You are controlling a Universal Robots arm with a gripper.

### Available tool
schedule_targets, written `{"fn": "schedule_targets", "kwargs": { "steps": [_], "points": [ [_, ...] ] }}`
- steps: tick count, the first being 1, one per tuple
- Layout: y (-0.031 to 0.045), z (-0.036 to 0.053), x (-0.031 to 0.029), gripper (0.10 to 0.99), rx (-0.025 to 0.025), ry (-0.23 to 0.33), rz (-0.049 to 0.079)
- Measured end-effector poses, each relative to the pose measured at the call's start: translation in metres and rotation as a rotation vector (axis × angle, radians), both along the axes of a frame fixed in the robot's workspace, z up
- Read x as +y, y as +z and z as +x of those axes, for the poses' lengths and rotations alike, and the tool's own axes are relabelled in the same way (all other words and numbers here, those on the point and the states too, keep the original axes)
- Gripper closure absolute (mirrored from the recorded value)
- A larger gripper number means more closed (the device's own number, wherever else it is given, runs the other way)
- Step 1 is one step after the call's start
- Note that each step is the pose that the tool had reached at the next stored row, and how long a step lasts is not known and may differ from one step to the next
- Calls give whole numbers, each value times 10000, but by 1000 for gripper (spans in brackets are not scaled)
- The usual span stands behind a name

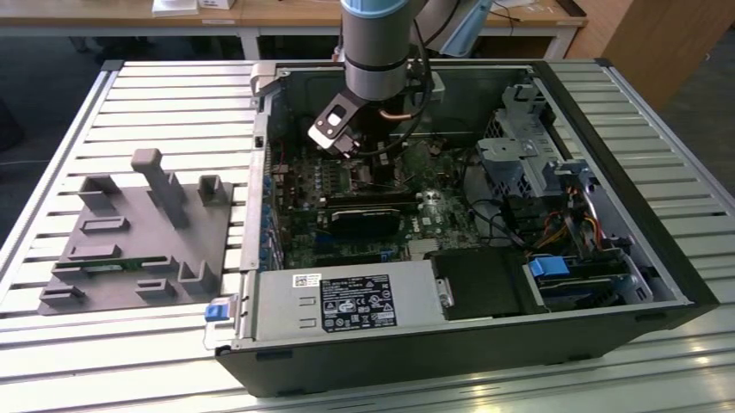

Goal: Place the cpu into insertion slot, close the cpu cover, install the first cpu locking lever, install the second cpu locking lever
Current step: 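Place the cpu into insertion slot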

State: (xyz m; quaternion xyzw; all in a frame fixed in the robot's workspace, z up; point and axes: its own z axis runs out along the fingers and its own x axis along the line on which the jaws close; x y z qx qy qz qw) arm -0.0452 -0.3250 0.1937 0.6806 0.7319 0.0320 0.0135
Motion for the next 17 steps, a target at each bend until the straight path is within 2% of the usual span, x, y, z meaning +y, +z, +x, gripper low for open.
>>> {"fn": "schedule_targets", "kwargs": {
  "steps": [2, 3, 17],
  "points": [
    [0, 0, 0, 533, 1, 0, -1],
    [-1, 0, 0, 471, 1, 0, -1],
    [-2, 5, 25, 471, 1, 0, -1]
  ]
}}
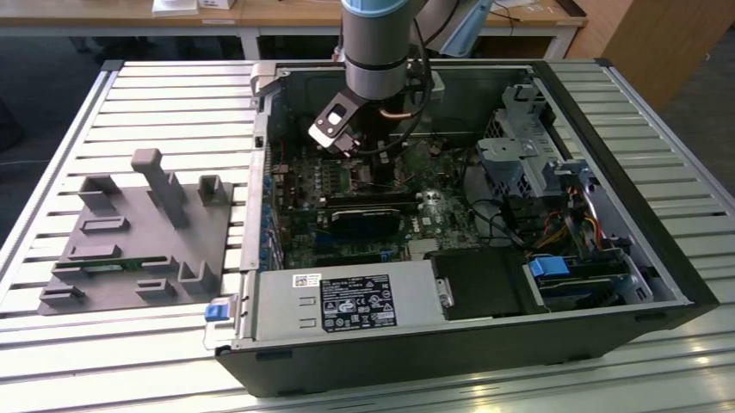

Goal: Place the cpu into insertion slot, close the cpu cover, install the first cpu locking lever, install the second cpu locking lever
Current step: 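Place the cpu into insertion slot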

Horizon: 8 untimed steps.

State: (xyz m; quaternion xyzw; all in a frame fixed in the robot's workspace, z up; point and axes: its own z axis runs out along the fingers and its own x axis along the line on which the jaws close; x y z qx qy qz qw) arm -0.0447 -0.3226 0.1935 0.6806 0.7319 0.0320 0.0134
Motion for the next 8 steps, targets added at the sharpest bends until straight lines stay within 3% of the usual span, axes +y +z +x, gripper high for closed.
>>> {"fn": "schedule_targets", "kwargs": {
  "steps": [8],
  "points": [
    [-1, 2, 4, 471, 0, 0, 0]
  ]
}}
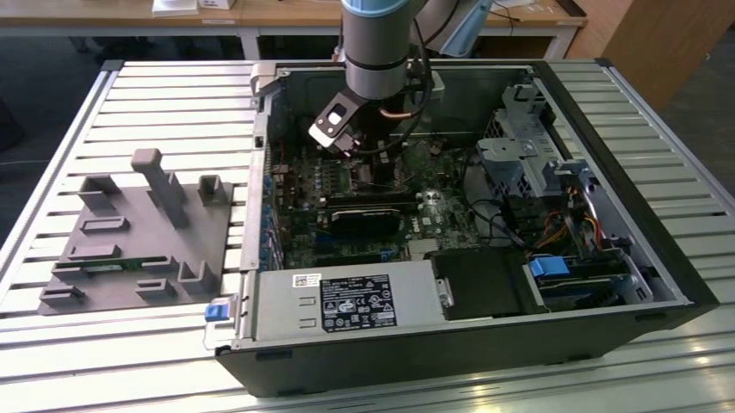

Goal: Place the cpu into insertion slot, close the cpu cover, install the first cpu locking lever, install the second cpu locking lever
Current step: 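Place the cpu into insertion slot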

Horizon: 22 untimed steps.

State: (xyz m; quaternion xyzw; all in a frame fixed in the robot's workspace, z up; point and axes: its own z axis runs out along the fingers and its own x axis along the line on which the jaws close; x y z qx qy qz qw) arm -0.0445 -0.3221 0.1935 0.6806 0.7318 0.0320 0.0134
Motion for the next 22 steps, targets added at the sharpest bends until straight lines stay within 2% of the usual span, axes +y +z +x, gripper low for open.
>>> {"fn": "schedule_targets", "kwargs": {
  "steps": [4, 11, 14, 16, 17, 19, 20, 22],
  "points": [
    [10, 0, 0, 471, 0, 0, 0],
    [116, 0, 0, 471, 27, 0, 0],
    [117, 1, -11, 486, 31, 1, -2],
    [120, 1, -13, 612, 35, -3, -2],
    [122, 2, -14, 612, 40, -3, -2],
    [126, 3, -14, 729, 48, -6, -2],
    [127, 4, -14, 729, 52, -7, -1],
    [129, 5, -14, 843, 58, -8, -1]
  ]
}}
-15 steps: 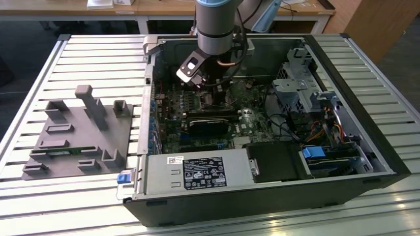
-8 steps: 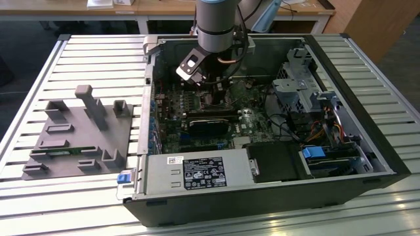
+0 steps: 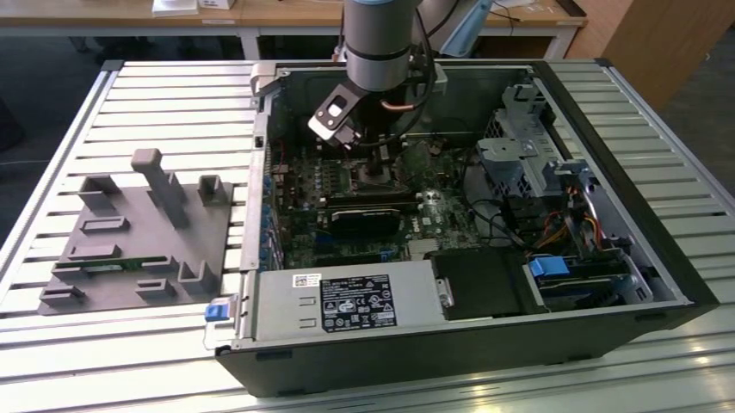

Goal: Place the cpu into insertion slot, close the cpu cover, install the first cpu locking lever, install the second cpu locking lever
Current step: 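Place the cpu into insertion slot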

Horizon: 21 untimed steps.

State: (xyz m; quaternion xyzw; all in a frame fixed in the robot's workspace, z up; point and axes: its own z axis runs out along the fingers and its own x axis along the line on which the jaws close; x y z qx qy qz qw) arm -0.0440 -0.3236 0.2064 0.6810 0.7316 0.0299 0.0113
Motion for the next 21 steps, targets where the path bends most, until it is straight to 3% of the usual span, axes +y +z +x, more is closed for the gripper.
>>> {"fn": "schedule_targets", "kwargs": {
  "steps": [1, 3, 5, 21],
  "points": [
    [2, 1, 0, 843, 4, 1, -1],
    [4, 1, 0, 961, 8, 1, -1],
    [7, 1, 0, 980, 9, 1, -1],
    [48, 1, 0, 980, 10, 1, -1]
  ]
}}
